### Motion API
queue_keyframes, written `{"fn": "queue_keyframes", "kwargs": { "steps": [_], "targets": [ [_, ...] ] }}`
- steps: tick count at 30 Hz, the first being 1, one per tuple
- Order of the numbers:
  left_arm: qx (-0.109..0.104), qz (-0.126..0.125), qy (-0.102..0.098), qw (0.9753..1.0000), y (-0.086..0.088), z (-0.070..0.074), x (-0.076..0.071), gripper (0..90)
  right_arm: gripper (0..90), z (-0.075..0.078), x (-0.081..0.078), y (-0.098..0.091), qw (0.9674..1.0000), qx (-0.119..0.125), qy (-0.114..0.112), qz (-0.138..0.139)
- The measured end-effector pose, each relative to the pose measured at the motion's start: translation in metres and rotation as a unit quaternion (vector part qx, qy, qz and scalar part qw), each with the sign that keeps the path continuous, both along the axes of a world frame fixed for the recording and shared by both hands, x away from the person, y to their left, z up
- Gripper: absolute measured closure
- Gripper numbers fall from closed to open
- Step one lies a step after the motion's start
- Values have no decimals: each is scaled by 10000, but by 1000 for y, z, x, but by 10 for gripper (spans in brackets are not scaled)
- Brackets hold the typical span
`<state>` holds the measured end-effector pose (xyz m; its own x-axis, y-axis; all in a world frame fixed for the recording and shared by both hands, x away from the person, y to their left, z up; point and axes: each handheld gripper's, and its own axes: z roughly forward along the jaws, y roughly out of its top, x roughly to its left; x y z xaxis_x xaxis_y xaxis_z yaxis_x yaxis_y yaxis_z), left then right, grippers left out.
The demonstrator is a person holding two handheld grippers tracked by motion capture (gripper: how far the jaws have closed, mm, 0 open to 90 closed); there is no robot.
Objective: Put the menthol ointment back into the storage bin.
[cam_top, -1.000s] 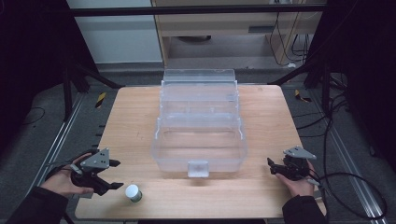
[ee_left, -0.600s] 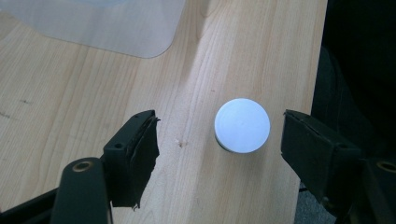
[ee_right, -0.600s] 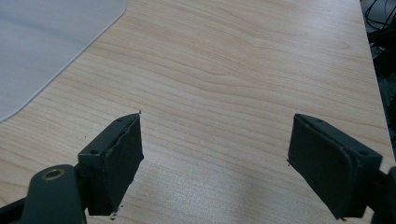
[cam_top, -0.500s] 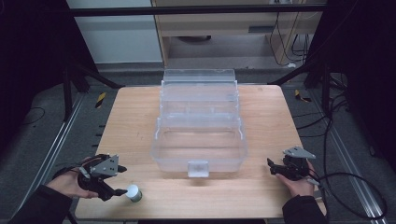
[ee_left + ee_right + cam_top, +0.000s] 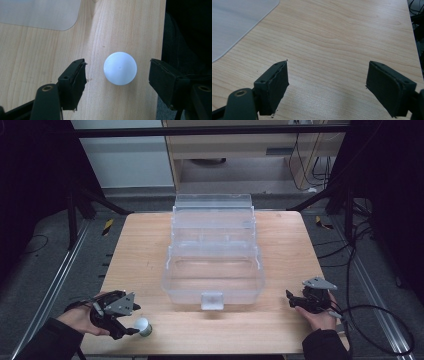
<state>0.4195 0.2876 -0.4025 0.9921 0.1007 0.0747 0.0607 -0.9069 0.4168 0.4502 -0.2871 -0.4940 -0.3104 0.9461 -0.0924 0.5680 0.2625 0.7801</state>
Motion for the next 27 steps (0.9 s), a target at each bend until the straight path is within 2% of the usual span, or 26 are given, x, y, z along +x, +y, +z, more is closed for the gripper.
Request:
{"fn": "queue_keyframes", "kwargs": {
  "steps": [5,6,12,16,27],
  "targets": [
    [126,-72,14,9999,-4,-4,0,309,180,0,0,0,10000,0,25,-2],
    [212,-118,5,9997,-5,-6,0,311,181,0,0,0,10000,-3,31,0],
    [261,-181,-8,9995,-8,-9,0,322,185,-1,0,1,10000,-8,33,18],
    [443,-270,-6,9987,-12,-14,1,328,186,-1,0,1,10000,-18,50,29],
    [602,-384,-2,9974,-19,-20,3,372,188,-2,1,1,9999,-37,87,40]
  ]
}}
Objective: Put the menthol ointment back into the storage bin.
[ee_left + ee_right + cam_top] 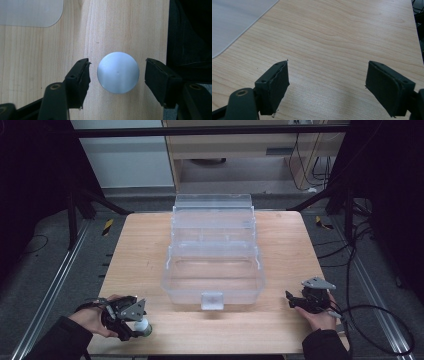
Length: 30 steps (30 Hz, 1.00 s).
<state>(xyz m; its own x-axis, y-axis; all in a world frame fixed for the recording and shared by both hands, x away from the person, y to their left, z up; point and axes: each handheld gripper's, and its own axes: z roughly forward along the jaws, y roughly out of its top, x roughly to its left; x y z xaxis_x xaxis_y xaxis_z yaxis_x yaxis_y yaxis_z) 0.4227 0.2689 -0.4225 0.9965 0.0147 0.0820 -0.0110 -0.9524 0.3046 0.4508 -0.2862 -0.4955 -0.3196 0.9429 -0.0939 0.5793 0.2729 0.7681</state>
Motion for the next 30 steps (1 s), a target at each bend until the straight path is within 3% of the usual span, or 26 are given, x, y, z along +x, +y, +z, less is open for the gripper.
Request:
{"fn": "queue_keyframes", "kwargs": {
  "steps": [25,30],
  "targets": [
    [343,-179,8,9993,-7,-7,2,493,190,-1,0,-2,9999,45,92,2],
    [383,-98,21,9992,-8,-6,2,497,191,-1,0,-2,9999,63,78,14]
  ]
}}
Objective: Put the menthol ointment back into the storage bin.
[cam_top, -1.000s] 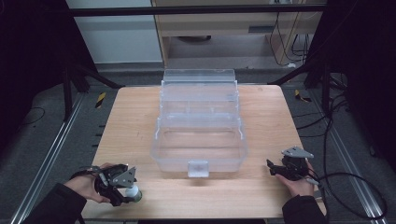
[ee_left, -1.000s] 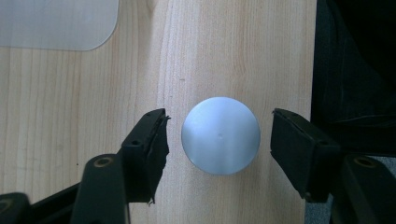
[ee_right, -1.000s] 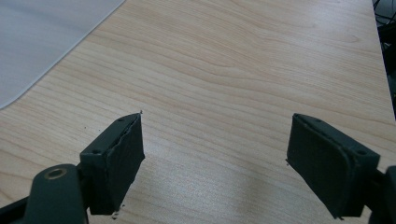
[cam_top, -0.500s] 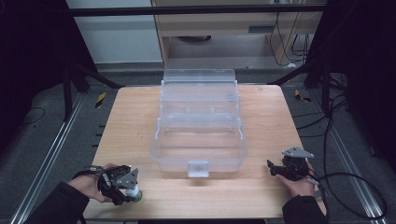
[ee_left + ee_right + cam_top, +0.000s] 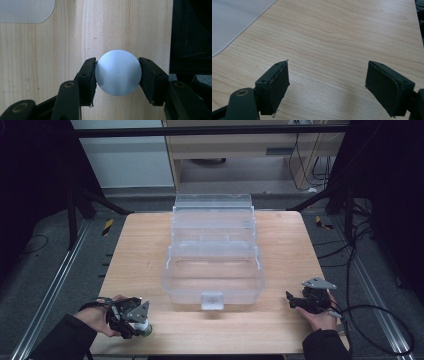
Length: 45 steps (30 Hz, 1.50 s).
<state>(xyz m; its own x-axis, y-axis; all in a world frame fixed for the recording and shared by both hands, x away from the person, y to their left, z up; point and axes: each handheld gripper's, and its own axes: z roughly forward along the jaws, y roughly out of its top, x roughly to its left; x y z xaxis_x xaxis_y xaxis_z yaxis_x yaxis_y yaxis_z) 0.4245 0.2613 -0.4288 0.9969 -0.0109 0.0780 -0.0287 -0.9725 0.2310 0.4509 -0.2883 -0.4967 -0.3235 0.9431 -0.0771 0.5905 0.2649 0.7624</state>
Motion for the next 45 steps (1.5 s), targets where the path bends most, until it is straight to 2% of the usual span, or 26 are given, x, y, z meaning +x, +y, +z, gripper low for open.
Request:
{"fn": "queue_keyframes", "kwargs": {
  "steps": [3,8,16,21,28,33,41,45],
  "targets": [
    [73,8,-53,10000,-1,1,2,499,191,0,0,0,10000,2,13,3],
    [48,79,-8,10000,0,4,2,500,192,0,0,0,10000,11,4,5],
    [63,182,-49,9998,1,18,5,501,192,1,-1,0,10000,40,0,12],
    [-87,295,-120,9995,0,31,9,501,192,2,-1,0,10000,51,-39,49],
    [-80,422,-108,9990,-1,38,14,502,194,3,-1,-1,9999,84,-71,52],
    [-173,465,-159,9986,1,45,19,502,194,3,-1,0,9999,119,-35,72],
    [-392,656,-276,9967,8,60,25,502,194,4,-1,0,9999,104,-58,57],
    [-360,677,-297,9966,8,69,26,502,194,4,-1,0,9999,112,-70,78]
  ]
}}
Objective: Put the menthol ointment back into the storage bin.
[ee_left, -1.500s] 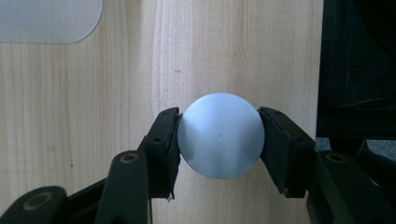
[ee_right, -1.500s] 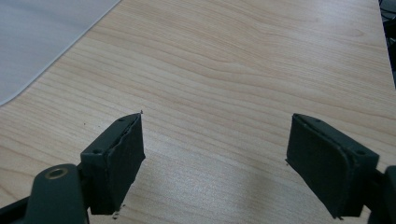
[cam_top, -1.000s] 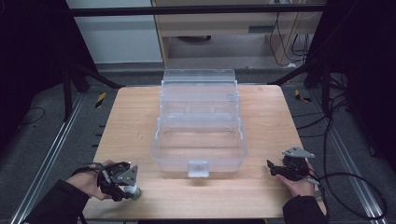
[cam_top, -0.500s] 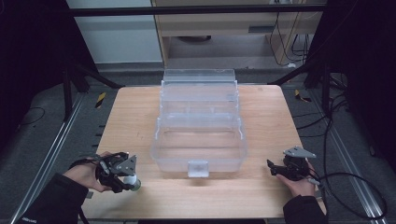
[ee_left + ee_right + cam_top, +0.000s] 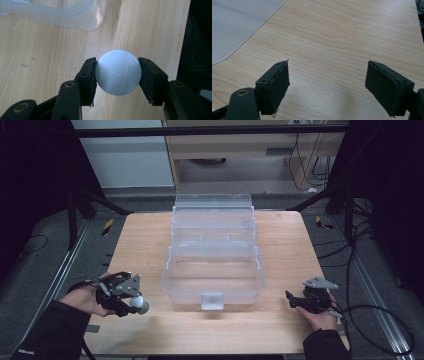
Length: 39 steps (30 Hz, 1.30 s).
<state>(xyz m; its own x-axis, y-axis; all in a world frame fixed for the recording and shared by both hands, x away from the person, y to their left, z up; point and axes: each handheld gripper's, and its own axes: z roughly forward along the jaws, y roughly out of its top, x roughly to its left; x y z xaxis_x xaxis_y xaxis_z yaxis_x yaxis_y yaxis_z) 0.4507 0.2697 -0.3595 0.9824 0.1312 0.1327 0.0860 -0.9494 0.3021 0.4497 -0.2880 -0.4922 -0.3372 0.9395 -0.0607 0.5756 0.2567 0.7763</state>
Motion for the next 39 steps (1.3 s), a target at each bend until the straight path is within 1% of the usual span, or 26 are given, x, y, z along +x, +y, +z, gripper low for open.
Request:
{"fn": "queue_keyframes", "kwargs": {
  "steps": [1,3,9,13,14,18,22,28,29,33,38,39],
  "targets": [
    [-7,9,-9,10000,1,4,2,502,194,0,0,0,10000,9,22,-16],
    [-28,42,-8,10000,1,7,3,502,194,0,0,1,10000,10,22,-18],
    [-117,72,-48,9999,-2,22,12,502,193,-1,0,1,10000,17,45,10],
    [-98,95,-50,9999,-4,28,16,502,193,-1,0,1,10000,-7,52,18],
    [-109,120,-44,9999,-6,31,19,502,193,-2,1,1,10000,-20,47,23],
    [-120,155,-38,9998,-8,37,23,502,193,-1,0,1,10000,8,64,23],
    [-77,175,-54,9998,-13,45,31,502,192,-1,0,0,10000,9,65,33],
    [-146,218,-71,9996,-19,53,39,502,191,-1,1,0,10000,17,60,42],
    [-137,180,-114,9997,-20,55,41,502,191,-1,1,0,10000,17,60,42],
    [-164,196,-131,9996,-25,60,46,503,191,-1,1,0,10000,20,40,39],
    [-284,107,-151,9994,-35,69,51,502,190,-1,1,0,10000,42,39,60],
    [-284,107,-151,9994,-35,69,51,502,190,-1,1,0,10000,42,39,60]
  ]
}}
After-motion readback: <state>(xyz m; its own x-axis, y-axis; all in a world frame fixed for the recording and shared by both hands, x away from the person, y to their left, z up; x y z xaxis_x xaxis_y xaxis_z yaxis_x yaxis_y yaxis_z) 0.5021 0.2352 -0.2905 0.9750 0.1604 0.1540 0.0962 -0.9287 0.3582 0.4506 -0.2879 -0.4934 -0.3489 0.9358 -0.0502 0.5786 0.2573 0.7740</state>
